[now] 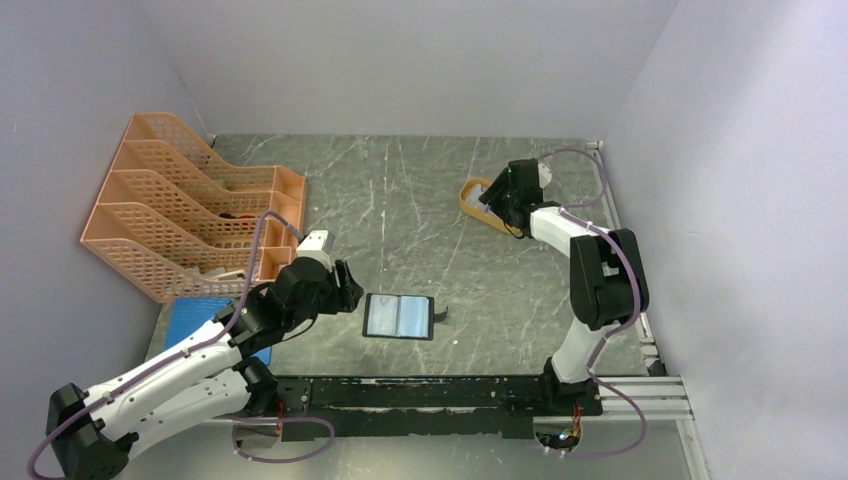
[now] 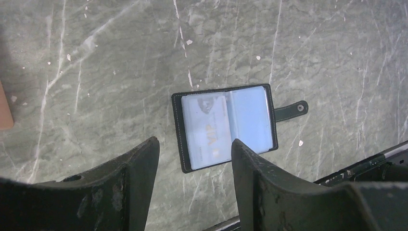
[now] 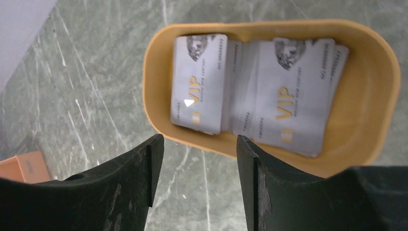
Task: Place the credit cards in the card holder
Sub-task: Move the storage box to the center of the board.
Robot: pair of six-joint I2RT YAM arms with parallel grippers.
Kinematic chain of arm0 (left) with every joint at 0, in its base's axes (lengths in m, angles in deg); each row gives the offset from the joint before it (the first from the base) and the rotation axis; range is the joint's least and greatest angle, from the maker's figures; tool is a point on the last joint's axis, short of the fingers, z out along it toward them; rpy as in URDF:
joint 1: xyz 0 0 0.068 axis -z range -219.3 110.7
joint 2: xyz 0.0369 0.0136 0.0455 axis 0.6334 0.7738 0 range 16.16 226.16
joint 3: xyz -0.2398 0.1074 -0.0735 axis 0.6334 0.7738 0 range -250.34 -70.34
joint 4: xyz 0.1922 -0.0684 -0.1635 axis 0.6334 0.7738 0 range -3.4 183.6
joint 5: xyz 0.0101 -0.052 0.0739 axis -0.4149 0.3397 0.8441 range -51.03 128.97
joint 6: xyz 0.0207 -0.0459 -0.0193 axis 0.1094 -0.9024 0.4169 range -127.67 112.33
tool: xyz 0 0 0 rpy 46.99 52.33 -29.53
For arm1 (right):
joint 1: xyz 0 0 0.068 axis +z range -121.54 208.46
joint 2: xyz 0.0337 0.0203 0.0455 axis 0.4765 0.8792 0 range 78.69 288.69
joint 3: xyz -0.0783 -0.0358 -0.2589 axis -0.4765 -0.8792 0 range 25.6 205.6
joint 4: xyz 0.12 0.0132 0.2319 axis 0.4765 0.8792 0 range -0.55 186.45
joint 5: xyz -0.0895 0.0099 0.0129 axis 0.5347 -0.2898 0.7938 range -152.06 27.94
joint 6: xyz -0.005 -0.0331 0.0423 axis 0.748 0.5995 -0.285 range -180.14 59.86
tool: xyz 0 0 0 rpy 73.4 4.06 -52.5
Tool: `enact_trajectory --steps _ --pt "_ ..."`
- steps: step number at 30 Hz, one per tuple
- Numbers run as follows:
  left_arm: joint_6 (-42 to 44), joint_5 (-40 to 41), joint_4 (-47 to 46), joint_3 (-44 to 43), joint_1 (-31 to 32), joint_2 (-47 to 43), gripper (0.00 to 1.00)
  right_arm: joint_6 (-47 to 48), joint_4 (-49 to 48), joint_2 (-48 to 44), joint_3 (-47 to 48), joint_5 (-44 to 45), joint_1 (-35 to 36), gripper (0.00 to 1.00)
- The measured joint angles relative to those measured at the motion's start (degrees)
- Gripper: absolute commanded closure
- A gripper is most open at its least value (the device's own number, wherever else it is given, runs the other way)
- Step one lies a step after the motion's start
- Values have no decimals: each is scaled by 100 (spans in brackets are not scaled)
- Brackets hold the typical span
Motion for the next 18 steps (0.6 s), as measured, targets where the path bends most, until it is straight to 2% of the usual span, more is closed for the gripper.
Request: enact_trajectory --steps 7,18 --pt "-2 109 20 -2 -2 28 39 243 -245 299 339 26 0 39" --pt "-2 144 55 -2 -4 229 39 280 111 1196 1187 190 -15 45"
